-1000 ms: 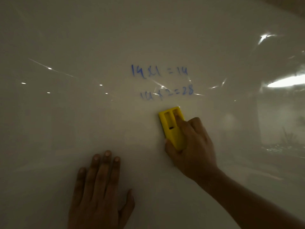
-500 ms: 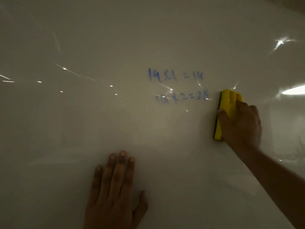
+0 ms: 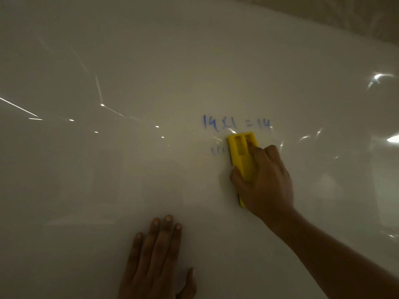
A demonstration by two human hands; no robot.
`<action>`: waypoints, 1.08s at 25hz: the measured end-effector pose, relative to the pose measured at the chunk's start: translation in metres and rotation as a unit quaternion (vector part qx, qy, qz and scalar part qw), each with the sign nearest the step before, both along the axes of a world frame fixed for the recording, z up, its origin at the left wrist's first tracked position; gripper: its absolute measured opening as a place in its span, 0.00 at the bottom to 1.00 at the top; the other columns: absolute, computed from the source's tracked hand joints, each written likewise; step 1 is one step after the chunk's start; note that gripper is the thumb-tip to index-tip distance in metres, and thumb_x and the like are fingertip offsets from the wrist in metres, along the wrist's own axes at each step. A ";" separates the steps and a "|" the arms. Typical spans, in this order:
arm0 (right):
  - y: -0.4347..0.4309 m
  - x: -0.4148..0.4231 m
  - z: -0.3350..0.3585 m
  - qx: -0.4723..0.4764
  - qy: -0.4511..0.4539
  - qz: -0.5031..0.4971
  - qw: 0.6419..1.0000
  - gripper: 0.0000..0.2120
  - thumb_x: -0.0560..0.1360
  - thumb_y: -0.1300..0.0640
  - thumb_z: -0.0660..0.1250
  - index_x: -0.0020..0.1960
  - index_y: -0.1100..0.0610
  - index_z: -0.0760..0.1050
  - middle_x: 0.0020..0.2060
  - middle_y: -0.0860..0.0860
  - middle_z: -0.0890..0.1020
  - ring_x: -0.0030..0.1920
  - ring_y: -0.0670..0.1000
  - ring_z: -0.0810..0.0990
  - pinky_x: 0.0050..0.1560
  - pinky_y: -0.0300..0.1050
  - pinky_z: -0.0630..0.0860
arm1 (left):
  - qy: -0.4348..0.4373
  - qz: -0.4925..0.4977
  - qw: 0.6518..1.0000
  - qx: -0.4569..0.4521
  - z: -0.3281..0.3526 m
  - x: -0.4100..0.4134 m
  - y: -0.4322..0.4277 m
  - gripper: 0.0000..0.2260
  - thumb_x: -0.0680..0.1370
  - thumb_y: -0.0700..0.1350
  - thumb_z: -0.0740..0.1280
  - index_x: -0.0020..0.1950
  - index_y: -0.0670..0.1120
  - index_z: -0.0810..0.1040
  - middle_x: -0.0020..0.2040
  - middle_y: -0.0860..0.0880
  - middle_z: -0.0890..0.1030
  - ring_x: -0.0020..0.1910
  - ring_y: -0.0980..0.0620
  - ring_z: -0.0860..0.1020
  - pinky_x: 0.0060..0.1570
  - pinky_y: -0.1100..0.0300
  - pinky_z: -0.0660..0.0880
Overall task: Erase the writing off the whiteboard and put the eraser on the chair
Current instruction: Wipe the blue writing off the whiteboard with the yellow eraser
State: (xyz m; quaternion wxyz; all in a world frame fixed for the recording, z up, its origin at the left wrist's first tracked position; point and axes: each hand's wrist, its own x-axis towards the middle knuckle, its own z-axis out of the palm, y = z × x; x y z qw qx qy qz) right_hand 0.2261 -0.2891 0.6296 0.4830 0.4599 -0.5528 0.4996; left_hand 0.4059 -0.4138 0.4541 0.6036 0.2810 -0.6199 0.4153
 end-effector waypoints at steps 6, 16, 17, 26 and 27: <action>0.013 -0.012 0.003 0.066 0.121 -0.073 0.988 0.28 0.66 0.36 0.60 0.62 0.49 0.71 0.46 0.50 0.73 0.44 0.58 0.77 0.35 0.49 0.73 | -0.018 -0.049 0.998 -0.022 0.050 0.025 0.008 0.33 0.75 0.56 0.62 0.77 0.41 0.69 0.78 0.43 0.70 0.80 0.45 0.63 0.79 0.50 0.58; 0.002 0.003 0.002 0.075 0.168 -0.069 0.980 0.28 0.66 0.36 0.62 0.63 0.48 0.68 0.47 0.49 0.75 0.43 0.57 0.78 0.34 0.48 0.73 | -0.005 -0.025 0.999 0.024 0.112 0.049 -0.011 0.34 0.77 0.56 0.59 0.80 0.41 0.62 0.82 0.44 0.62 0.82 0.45 0.59 0.81 0.45 0.56; 0.006 -0.014 0.008 0.052 0.108 -0.081 0.989 0.28 0.67 0.36 0.61 0.62 0.48 0.66 0.48 0.51 0.76 0.45 0.59 0.78 0.37 0.50 0.74 | -0.006 -0.026 0.999 0.028 0.113 0.050 -0.011 0.34 0.77 0.56 0.58 0.80 0.41 0.62 0.82 0.44 0.62 0.82 0.45 0.59 0.81 0.45 0.55; -0.007 -0.019 0.097 -0.008 0.016 -0.011 1.000 0.29 0.73 0.41 0.61 0.71 0.53 0.64 0.54 0.60 0.72 0.53 0.65 0.74 0.50 0.56 0.73 | 0.006 -0.017 0.999 0.026 0.110 0.044 -0.010 0.34 0.76 0.55 0.58 0.80 0.40 0.63 0.82 0.43 0.63 0.81 0.45 0.60 0.78 0.42 0.59; -0.016 0.004 0.091 0.018 0.100 -0.011 0.995 0.31 0.73 0.40 0.59 0.71 0.53 0.64 0.53 0.59 0.73 0.51 0.64 0.74 0.48 0.55 0.74 | 0.005 -0.018 0.999 0.026 0.110 0.045 -0.010 0.34 0.76 0.55 0.58 0.80 0.41 0.62 0.82 0.43 0.63 0.82 0.45 0.59 0.79 0.42 0.59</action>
